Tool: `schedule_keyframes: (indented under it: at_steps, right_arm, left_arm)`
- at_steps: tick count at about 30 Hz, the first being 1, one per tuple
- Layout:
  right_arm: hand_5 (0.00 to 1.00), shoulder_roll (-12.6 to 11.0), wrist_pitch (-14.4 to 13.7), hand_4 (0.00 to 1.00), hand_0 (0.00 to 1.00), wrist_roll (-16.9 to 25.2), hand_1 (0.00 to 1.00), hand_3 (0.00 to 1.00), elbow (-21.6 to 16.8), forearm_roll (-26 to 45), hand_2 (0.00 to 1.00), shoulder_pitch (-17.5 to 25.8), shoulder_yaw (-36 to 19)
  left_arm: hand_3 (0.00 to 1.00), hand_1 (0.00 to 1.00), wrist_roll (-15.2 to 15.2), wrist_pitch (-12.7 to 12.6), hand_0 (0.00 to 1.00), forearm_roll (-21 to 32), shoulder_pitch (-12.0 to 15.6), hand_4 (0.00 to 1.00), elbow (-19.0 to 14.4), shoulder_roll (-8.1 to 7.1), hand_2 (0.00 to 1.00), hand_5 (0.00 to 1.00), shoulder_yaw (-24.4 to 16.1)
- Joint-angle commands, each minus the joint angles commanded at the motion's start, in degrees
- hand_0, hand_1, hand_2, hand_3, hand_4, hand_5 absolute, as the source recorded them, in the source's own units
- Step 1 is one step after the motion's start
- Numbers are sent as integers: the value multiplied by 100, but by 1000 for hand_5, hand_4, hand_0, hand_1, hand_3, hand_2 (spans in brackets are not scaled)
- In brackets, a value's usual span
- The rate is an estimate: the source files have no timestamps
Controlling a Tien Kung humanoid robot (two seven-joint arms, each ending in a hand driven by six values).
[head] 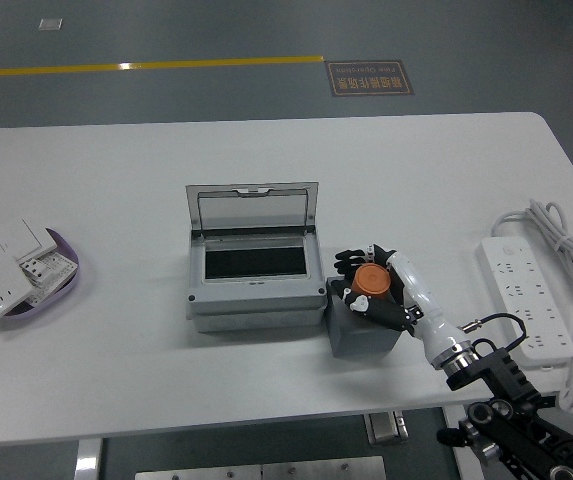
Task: Pick up the cylinder from the cube,place it in the box,flap close box
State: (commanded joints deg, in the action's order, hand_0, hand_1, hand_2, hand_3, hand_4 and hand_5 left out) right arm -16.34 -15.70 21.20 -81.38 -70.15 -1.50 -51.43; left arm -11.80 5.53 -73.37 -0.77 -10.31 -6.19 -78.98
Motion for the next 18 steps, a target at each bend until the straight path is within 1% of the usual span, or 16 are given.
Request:
schedule_keyframes:
  at_steps: [2,3,8,9,14,15,18]
  right_arm:
    - [13,3,-8,565,618,-12,617,610,2,-2,587,-1,1]
    - [2,5,-12,242,661,-17,558,507,4,-2,514,-1,2]
    - [2,17,-24,242,661,-48,558,507,35,-15,514,-8,14]
    - [2,20,-28,105,488,-54,437,348,39,-23,417,-9,14]
    - [2,24,-67,105,488,-67,437,348,28,-73,417,-19,3]
    - [2,23,-80,2,417,-66,358,271,20,-80,346,-20,-2]
    - [2,25,-129,2,417,-55,358,271,-19,-96,346,-21,-39]
  left_arm:
    - [635,662,1,0,639,3,1,723,0,1,574,278,4]
    - [634,662,1,1,639,3,2,723,0,1,574,276,5]
    - [634,662,0,1,639,0,4,723,0,2,574,276,2]
    - [634,662,1,0,640,2,4,723,0,2,574,276,4]
    - [634,662,9,1,640,19,1,723,0,1,574,276,22]
    - [635,662,11,1,640,22,0,723,0,1,574,276,25]
    - [635,662,15,1,640,28,2,723,0,2,574,276,29]
